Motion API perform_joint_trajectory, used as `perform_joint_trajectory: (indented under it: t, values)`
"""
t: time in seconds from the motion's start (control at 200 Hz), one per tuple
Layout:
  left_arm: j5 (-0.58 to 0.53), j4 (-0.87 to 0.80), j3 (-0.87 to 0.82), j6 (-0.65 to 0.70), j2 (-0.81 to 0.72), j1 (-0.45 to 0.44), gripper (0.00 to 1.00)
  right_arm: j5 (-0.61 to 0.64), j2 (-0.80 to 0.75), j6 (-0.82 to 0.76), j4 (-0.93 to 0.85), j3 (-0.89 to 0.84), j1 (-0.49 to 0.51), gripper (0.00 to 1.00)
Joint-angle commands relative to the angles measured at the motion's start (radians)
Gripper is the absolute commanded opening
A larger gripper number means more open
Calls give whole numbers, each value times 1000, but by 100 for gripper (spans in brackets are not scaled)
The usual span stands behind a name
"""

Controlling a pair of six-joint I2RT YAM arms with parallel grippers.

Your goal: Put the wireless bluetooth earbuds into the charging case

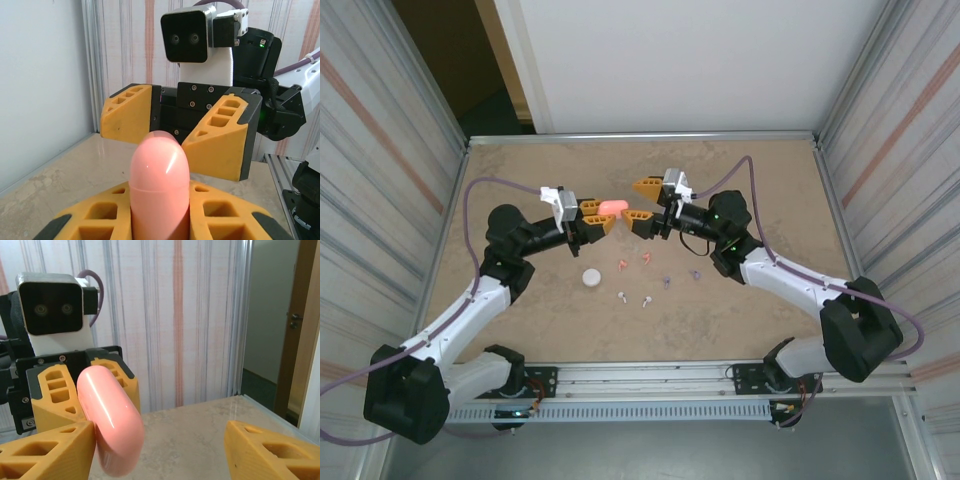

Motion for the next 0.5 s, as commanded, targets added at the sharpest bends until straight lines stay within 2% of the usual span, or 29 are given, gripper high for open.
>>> perform_joint_trajectory:
  t: [0.0, 0.496]
  values:
    - [29, -1, 10, 22, -9, -6, 0, 29, 6, 19, 20, 42, -14, 66]
    - [33, -8, 12, 25, -8, -6, 0, 30, 18, 3, -4, 75, -28, 65]
